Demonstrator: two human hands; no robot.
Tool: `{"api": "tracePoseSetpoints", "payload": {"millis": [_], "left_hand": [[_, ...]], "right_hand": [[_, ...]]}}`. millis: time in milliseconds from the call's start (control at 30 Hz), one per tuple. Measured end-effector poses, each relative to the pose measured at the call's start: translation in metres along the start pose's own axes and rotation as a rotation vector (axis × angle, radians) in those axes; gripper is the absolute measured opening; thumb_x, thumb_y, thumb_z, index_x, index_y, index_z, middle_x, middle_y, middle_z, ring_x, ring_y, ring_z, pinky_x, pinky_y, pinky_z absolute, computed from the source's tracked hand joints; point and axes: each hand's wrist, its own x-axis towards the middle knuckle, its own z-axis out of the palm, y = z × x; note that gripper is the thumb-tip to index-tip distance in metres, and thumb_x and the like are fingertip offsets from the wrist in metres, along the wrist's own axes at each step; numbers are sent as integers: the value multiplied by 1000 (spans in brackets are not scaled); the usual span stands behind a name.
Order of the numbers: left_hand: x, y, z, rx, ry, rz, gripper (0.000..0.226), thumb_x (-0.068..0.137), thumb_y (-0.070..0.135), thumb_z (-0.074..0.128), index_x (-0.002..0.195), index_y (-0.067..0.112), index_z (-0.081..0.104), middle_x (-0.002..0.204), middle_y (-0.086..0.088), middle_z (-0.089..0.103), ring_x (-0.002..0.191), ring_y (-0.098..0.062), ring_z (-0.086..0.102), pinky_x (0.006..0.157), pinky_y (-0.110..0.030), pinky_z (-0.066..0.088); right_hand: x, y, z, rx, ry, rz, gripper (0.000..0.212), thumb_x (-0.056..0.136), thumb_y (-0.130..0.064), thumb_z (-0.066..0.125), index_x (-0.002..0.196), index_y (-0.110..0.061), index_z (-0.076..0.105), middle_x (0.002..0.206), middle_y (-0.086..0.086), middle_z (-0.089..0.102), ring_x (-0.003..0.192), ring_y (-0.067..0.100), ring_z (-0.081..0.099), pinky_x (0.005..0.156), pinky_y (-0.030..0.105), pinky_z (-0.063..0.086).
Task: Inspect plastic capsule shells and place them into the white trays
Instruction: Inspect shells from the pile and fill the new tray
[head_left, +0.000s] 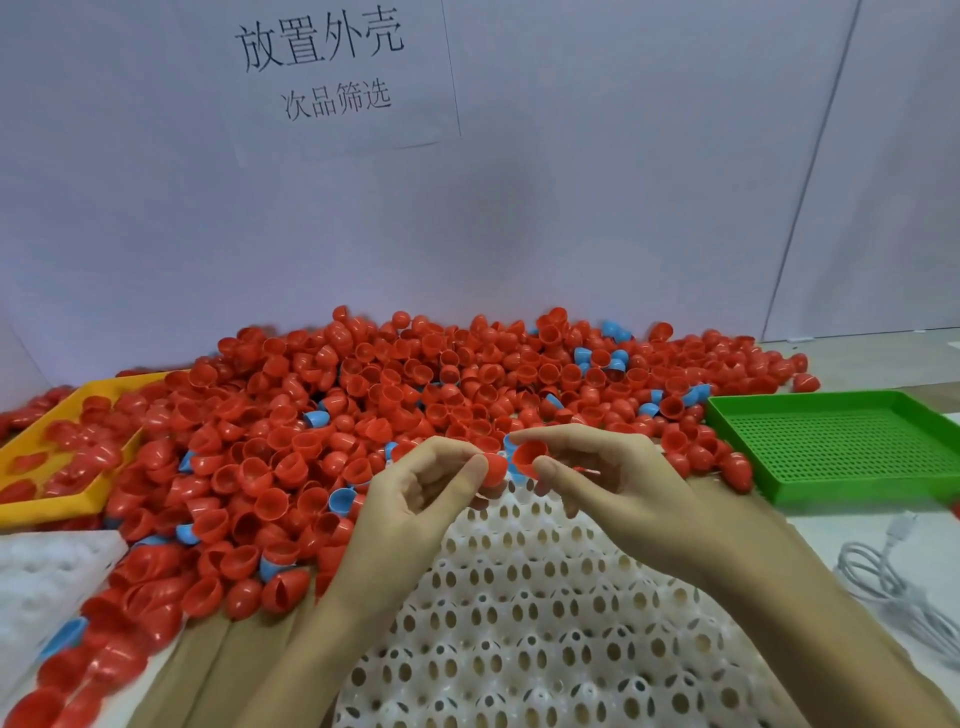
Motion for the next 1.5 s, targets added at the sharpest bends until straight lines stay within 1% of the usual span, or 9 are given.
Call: {"api": "tracePoseSetpoints", "payload": {"millis": [200, 333, 467, 700, 933, 1067, 1233, 1333, 1500], "left_hand": [[1, -5, -6, 71, -96, -92, 15, 106, 26, 60, 110, 21, 73, 107, 1, 75, 103, -16, 72, 95, -28, 55], [-1, -3, 0, 201, -89, -9, 18, 99, 37, 65, 102, 25, 78, 114, 13, 71, 105, -12, 70, 91, -23, 55], [3, -2, -11, 228, -120, -1, 9, 93, 18, 79, 100, 23, 83, 115, 11, 73, 111, -11, 70, 94, -24, 57], [15, -9, -68, 617, 336, 169, 20, 93, 7, 76, 109, 19, 80, 116, 16, 73, 107, 2, 69, 93, -16, 56], [10, -21, -57, 881, 49, 197, 23, 92, 7, 76, 107, 23, 81, 116, 20, 69, 112, 7, 62, 98, -12, 50], [9, -32, -50, 994, -55, 185, 24, 99, 15, 70, 121, 18, 77, 127, 12, 68, 126, -2, 54, 109, -7, 31], [7, -34, -52, 1018, -174, 164, 35, 106, 32, 59, 140, 24, 66, 145, 17, 58, 136, 10, 38, 110, 1, 11], [7, -29, -58, 964, -142, 143, 36, 106, 29, 60, 142, 30, 63, 138, 24, 57, 128, 17, 41, 108, 0, 22], [15, -28, -99, 1024, 182, 31, 29, 104, 4, 53, 124, 16, 72, 124, 6, 68, 122, -12, 58, 108, -28, 44]], "right_hand": [[0, -2, 1, 76, -43, 21, 30, 89, -30, 81, 118, -29, 75, 103, -5, 72, 91, 14, 70, 82, 31, 60], [-2, 2, 10, 44, -100, -15, 34, 86, -20, 87, 116, -29, 72, 100, -2, 70, 89, 14, 68, 81, 32, 60], [-3, 4, 17, 27, -122, -26, 42, 88, -19, 86, 124, -32, 69, 103, -4, 70, 96, 20, 70, 84, 31, 60], [-1, 5, 5, -31, 38, 46, 28, 101, -15, 68, 124, -31, 69, 103, -5, 72, 99, 16, 70, 86, 43, 61], [-2, 6, 5, -67, 55, 101, 25, 102, -13, 66, 119, -30, 71, 106, -6, 73, 98, 14, 70, 84, 44, 61], [-1, 8, 4, -81, 60, 104, 24, 102, -13, 65, 119, -29, 71, 106, -4, 73, 96, 15, 70, 83, 42, 61], [0, 15, 3, -99, 75, 99, 23, 102, -15, 66, 117, -31, 71, 106, -3, 73, 95, 17, 71, 80, 40, 62], [2, 19, 2, -100, 83, 89, 24, 101, -16, 66, 117, -33, 72, 105, -4, 73, 94, 17, 72, 75, 34, 62], [3, 21, 2, -104, 93, 90, 24, 101, -16, 66, 116, -33, 72, 104, -6, 74, 92, 16, 73, 71, 28, 59]]}}
